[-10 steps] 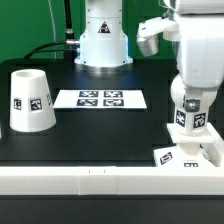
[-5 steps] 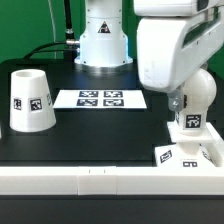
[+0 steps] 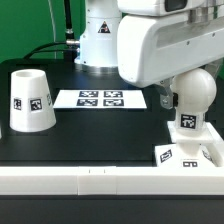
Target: Assemble lamp
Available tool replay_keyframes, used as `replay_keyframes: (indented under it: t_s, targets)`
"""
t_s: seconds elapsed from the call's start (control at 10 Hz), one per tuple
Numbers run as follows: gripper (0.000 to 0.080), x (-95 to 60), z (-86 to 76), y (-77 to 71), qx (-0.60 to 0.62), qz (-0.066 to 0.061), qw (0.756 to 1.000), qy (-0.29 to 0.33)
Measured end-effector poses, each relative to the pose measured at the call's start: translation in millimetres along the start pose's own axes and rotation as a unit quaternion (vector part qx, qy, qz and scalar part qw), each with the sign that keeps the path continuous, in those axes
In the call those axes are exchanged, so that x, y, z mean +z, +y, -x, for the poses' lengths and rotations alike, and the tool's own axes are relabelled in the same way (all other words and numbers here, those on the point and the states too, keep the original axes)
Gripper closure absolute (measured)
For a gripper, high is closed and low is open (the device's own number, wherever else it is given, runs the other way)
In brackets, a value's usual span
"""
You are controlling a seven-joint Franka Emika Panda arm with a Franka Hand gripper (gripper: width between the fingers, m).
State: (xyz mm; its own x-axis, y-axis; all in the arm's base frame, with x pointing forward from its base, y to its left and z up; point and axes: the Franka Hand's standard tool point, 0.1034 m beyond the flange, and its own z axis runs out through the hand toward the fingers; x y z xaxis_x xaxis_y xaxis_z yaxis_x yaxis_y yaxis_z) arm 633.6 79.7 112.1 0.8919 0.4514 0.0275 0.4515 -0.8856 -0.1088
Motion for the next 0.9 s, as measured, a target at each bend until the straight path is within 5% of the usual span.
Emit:
replay_keyframes:
  t_s: [0.5,0.9]
  targets:
    - [0.0222,-2.1,-2.4,-0.1,0.229,-0.001,0.973,0.002]
    - [0.0222,-1.8,-2.7,-1.3,0.394,0.000,0.919,0.001]
